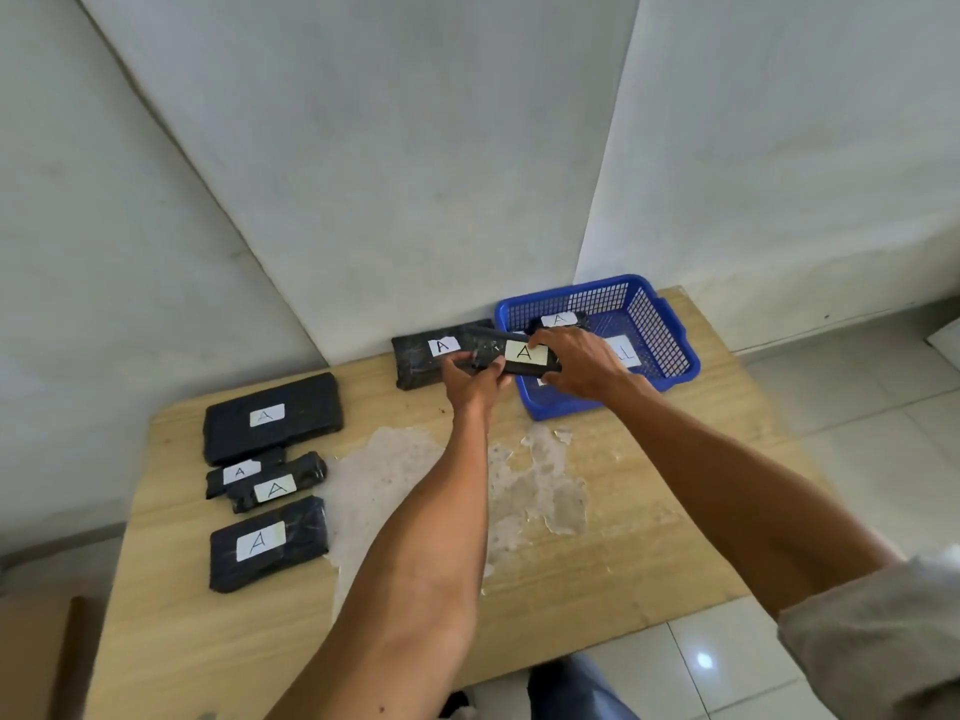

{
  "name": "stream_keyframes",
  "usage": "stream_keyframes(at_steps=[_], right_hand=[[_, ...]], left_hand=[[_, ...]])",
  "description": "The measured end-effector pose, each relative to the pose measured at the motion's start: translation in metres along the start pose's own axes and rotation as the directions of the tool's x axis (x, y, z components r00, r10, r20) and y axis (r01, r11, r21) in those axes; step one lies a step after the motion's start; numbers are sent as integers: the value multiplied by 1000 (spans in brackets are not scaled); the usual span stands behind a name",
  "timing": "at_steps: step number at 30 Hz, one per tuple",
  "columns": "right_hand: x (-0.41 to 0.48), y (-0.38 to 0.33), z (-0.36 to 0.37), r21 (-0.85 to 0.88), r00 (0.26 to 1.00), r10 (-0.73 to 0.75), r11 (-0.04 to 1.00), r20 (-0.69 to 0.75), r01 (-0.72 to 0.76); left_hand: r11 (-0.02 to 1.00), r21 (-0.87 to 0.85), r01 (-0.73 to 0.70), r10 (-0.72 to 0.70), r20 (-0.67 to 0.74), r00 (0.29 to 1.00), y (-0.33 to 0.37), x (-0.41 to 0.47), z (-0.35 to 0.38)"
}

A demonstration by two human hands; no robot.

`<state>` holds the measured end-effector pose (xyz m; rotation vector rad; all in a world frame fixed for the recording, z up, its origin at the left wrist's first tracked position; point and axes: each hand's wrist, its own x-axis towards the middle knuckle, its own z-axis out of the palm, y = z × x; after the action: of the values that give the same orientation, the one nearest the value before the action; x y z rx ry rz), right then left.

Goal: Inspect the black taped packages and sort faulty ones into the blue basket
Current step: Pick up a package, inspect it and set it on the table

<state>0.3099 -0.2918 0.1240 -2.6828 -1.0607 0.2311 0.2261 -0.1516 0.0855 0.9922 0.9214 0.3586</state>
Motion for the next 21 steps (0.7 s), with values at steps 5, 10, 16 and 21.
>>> stream_keyframes(at_steps=[5,10,16,21], right_hand=[[27,42,11,-62,999,-33,997,24,34],[48,87,25,-164,996,11,986,85,3],[68,125,57,-259,979,20,965,204,34],[89,134,83,-247,967,-7,966,256,73]], left_hand=[[981,193,-10,-1,54,999,-16,27,21],[735,673,-87,124,-8,992,-41,54,10],[361,931,46,-65,-24,998,-85,83,-11],[79,997,-2,-126,12,992,-111,94,-19]])
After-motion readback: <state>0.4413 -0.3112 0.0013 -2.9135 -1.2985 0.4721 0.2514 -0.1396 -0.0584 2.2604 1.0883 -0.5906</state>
